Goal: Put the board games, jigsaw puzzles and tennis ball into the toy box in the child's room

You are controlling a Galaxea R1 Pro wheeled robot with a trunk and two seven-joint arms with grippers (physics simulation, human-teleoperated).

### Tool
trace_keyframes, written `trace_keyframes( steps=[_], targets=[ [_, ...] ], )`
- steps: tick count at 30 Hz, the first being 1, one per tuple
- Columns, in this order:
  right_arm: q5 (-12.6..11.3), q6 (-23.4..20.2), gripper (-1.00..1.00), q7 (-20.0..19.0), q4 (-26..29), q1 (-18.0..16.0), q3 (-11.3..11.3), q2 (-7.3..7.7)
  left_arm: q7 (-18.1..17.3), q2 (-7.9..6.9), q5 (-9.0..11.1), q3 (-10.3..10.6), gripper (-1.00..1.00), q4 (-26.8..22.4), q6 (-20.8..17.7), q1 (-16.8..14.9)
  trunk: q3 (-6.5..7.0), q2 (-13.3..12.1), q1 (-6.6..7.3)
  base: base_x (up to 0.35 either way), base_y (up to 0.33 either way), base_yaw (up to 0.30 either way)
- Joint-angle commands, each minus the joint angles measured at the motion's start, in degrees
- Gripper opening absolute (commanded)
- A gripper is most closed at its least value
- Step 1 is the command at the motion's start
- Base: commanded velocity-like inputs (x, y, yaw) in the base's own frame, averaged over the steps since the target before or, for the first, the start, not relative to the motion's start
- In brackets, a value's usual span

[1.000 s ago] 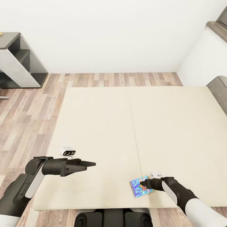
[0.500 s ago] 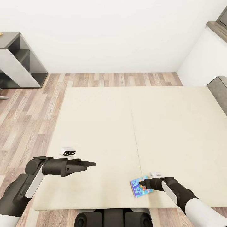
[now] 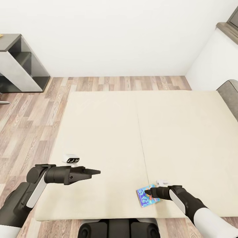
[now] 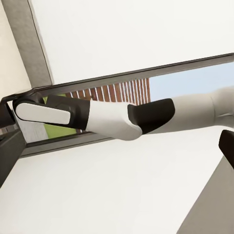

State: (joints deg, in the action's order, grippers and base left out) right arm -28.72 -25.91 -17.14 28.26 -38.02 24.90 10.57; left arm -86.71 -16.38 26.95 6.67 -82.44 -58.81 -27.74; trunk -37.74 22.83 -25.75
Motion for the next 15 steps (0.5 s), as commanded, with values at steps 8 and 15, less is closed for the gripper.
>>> trace_keyframes(
  steps=[8, 15],
  targets=[
    [-0.2, -0.1, 1.00, -0.6, 0.1, 0.0, 0.3, 0.23, -0.1, -0.05, 0.1, 0.1, 1.00, 0.0, -0.6, 0.0, -0.20, 0.1, -0.03, 0.000, 0.000, 0.000],
    [-0.2, -0.1, 1.00, -0.7, 0.1, -0.1, 0.2, 0.31, -0.1, -0.05, 0.1, -0.1, 1.00, 0.0, -0.6, 0.0, -0.63, 0.1, -0.03, 0.000, 0.000, 0.000]
  ],
)
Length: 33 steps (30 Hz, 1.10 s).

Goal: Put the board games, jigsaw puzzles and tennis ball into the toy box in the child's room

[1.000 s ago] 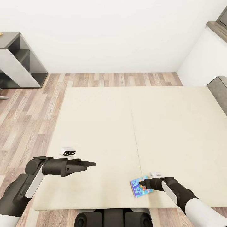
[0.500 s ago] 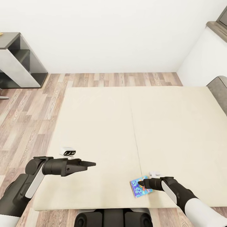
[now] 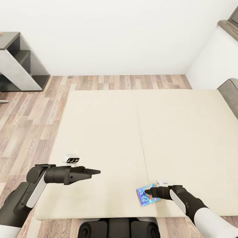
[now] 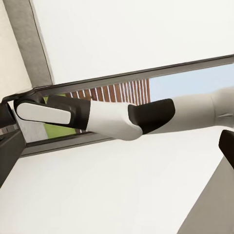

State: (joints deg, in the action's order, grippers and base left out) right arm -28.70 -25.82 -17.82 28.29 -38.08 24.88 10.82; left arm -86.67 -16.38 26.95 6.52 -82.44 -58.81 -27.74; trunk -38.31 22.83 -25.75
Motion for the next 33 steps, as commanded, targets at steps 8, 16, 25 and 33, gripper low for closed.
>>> trace_keyframes(
  steps=[8, 16, 25, 33],
  targets=[
    [-0.2, -0.2, 1.00, 0.0, 0.1, -0.1, 0.3, 0.21, -0.2, -0.05, 0.1, 0.0, 1.00, 0.0, -0.6, 0.0, -0.76, 0.1, -0.03, 0.000, 0.000, 0.000],
    [-0.2, -0.2, 1.00, 0.0, 0.1, -0.1, 0.3, 0.59, -0.1, -0.05, 0.1, 0.1, 1.00, 0.0, -0.6, 0.0, -1.45, 0.1, -0.03, 0.000, 0.000, 0.000],
    [-0.2, -0.2, 1.00, 0.0, 0.1, -0.1, 0.3, 0.68, -0.1, -0.05, 0.1, 0.1, 1.00, 0.0, -0.6, 0.0, -1.60, 0.1, -0.03, 0.000, 0.000, 0.000],
    [-0.2, -0.2, 1.00, 0.0, 0.1, -0.1, 0.3, 0.69, -0.1, -0.05, 0.1, 0.2, 1.00, 0.0, -0.6, 0.0, -1.61, 0.1, -0.03, 0.000, 0.000, 0.000]
  ],
)
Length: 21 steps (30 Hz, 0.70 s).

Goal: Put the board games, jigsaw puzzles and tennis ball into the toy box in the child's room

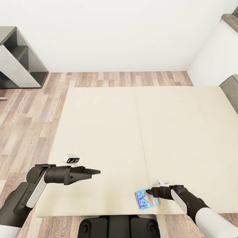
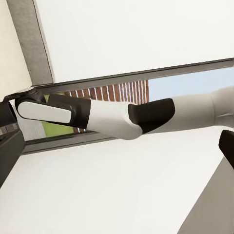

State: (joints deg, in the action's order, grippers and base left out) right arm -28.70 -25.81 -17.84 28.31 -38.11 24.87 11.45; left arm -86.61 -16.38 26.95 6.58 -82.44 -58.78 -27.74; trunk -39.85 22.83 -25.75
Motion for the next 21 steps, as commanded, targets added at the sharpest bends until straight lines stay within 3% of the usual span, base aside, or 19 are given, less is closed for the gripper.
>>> trace_keyframes(
  steps=[1, 21],
  targets=[
    [-0.2, -0.2, 1.00, 0.0, 0.1, 0.0, 0.3, 0.07, -0.1, -0.05, 0.1, 0.1, 1.00, 0.0, -0.6, 0.0, -0.07, 0.1, -0.03, 0.000, 0.000, 0.000],
    [-0.2, -0.3, 1.00, -0.1, 0.0, 0.0, 0.2, -0.10, -0.1, -0.05, 0.1, 0.1, 1.00, 0.0, -0.6, 0.0, -0.07, 0.1, -0.03, 0.000, 0.000, 0.000]
  ],
)
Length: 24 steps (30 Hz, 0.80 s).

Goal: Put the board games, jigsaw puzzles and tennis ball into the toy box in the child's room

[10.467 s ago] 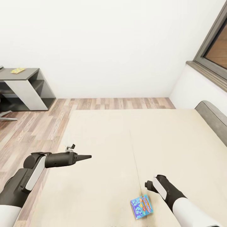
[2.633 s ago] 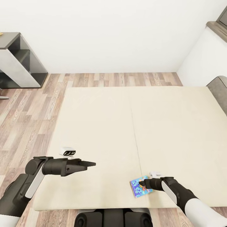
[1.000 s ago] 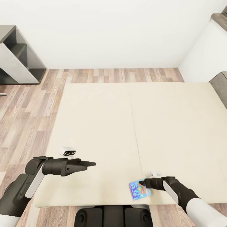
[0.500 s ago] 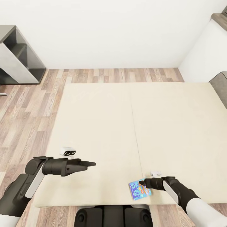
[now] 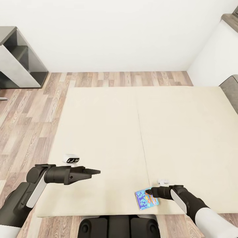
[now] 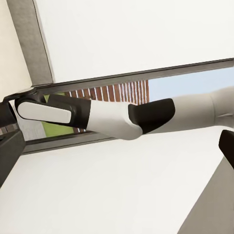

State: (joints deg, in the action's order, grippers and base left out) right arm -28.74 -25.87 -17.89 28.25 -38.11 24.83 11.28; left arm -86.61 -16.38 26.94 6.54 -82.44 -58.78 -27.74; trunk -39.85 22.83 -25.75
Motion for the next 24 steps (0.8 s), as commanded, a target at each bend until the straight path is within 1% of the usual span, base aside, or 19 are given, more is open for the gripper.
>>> trace_keyframes(
  steps=[1, 6, 16, 24],
  targets=[
    [-0.2, -0.2, 1.00, 0.0, 0.1, 0.0, 0.3, -0.01, -0.1, -0.05, 0.1, 0.1, 1.00, 0.0, -0.6, 0.0, -0.07, 0.1, -0.03, 0.000, 0.000, 0.000],
    [-0.2, -0.6, 1.00, -0.2, 0.1, 0.0, 0.3, -0.18, -0.1, -0.05, 0.1, 0.0, 1.00, 0.0, -0.6, 0.0, -0.07, 0.1, -0.03, 0.000, 0.000, 0.000],
    [-0.4, -0.8, 1.00, -2.8, -0.5, 0.0, 0.3, 0.08, -0.1, -0.05, 0.1, 0.0, 1.00, 0.0, -0.6, 0.0, -0.07, 0.1, -0.03, 0.000, 0.000, 0.000],
    [-0.4, -0.8, 1.00, -3.4, -0.6, 0.1, 0.3, 0.12, -0.1, -0.05, 0.1, 0.0, 1.00, 0.0, -0.6, 0.0, -0.07, 0.1, -0.03, 0.000, 0.000, 0.000]
  ],
)
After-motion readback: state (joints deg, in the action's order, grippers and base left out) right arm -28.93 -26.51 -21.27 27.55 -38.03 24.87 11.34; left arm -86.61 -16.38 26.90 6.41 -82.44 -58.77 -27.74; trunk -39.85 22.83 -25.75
